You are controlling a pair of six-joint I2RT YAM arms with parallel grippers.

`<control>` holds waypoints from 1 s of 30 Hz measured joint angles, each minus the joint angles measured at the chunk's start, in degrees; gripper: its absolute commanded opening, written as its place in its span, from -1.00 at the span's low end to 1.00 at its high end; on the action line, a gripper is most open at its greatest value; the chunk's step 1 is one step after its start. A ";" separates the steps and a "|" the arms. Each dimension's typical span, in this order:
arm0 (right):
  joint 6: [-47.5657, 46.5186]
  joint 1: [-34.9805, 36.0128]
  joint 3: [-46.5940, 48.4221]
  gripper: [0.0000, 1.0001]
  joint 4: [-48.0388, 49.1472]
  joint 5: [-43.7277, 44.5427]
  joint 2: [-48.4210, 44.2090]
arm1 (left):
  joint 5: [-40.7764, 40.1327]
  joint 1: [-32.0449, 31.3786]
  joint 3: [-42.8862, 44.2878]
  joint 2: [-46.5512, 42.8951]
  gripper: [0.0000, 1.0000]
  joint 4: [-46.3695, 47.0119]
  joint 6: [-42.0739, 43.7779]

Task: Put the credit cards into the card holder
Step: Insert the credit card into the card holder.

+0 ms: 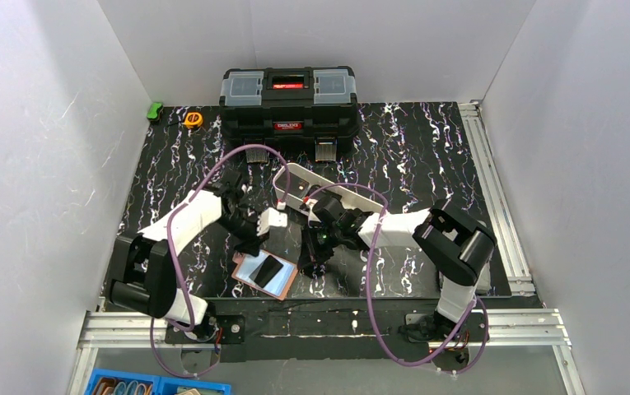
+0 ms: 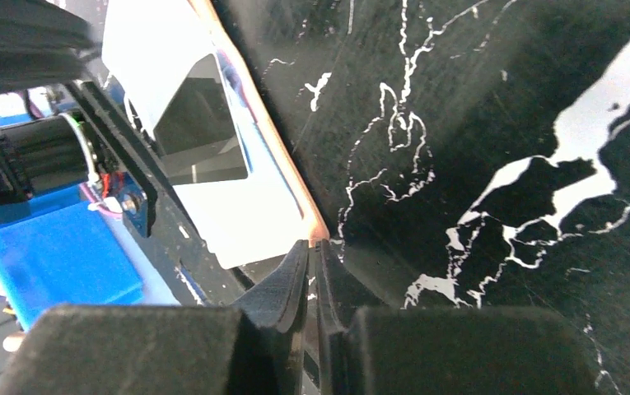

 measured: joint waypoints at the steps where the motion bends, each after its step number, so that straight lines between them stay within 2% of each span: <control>1: -0.17 0.00 0.20 -0.70 -0.61 0.57 -0.02 | 0.46 0.07 1.84 -0.09 -0.61 -0.70 -0.57; 2: -0.46 0.00 0.52 -0.68 -1.64 1.42 -0.15 | 0.92 0.11 3.45 -0.26 -0.59 -1.20 -1.09; 5: -1.57 0.33 0.50 -0.41 -5.29 5.11 -2.29 | 1.46 0.63 6.60 -1.03 -0.58 -2.95 -2.19; 9: -4.33 1.29 0.31 -0.20 -9.57 10.88 -9.31 | 1.18 3.06 7.37 -1.01 -0.59 -5.07 -3.19; 14: -8.46 5.95 0.72 0.09 -11.32 17.38 -14.25 | -0.52 9.68 7.34 1.09 -0.58 -6.78 -3.67; 16: -11.34 9.22 1.14 0.16 -12.00 20.50 -14.53 | -0.33 14.49 8.28 2.51 -0.54 -8.85 -3.69; 19: -15.54 13.68 4.74 0.19 -14.49 24.57 -12.13 | 0.02 20.57 12.44 5.42 -0.50 -12.48 -3.67; 22: -20.63 17.53 13.46 0.22 -16.70 28.52 -5.77 | 0.44 25.27 16.37 6.84 -0.46 -14.99 -3.69; 26: -26.29 20.15 23.17 0.24 -17.94 30.73 1.29 | 1.57 28.76 19.04 6.99 -0.42 -19.32 -3.89; 30: -30.42 21.42 28.61 0.27 -18.51 30.69 6.54 | 2.16 31.41 22.34 8.26 -0.41 -22.80 -5.20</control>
